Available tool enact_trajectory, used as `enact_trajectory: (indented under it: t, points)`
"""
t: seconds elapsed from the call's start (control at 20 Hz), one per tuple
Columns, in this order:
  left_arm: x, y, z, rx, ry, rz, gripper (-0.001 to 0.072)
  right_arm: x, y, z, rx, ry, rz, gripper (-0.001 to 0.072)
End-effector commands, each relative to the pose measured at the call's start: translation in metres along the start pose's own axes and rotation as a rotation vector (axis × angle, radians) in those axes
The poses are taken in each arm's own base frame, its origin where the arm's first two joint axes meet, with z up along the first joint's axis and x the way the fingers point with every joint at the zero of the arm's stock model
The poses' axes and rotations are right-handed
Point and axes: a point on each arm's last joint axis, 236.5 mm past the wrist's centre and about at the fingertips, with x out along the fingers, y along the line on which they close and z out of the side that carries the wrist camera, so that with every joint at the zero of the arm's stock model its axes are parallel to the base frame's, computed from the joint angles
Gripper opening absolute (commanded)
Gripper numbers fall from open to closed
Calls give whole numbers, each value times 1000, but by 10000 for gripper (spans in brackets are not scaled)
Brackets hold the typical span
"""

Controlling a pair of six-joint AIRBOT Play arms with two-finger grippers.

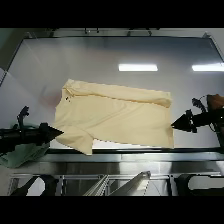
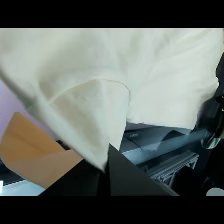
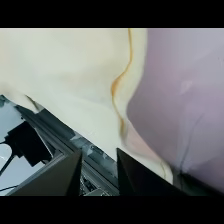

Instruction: Fold the shirts.

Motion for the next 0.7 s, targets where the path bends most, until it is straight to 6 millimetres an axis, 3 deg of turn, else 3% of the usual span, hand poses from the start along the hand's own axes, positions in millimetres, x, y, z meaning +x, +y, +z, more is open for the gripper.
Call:
enact_trajectory:
  t: [0.0,0.15,0.2,0.25,0.45,0.5,0.6,0.65]
  points:
    - [-2,-2,-3,9,7,-1,23,10,-33,-23,76,45,-89,280]
    - [-1,-1,-3,4,8,-1,23,17,-60,-40,152,56,-148,313]
    - [-1,-1,-3,1,11,-2,23,22,-62,-42,159,57,-150,442]
    - [-1,-1,-3,0,9,-3,24,28,-62,-41,151,51,-151,505]
    - [0,-5,3,-2,-12,-22,23,46,-57,-35,84,59,-190,491]
    - [0,-5,2,-1,-10,-22,24,53,-51,-34,58,68,-191,383]
    - [0,-5,2,2,-8,-23,23,65,-33,-30,-14,73,-150,80]
    - [0,-6,1,2,-5,-24,23,69,-26,-28,-31,72,-133,19]
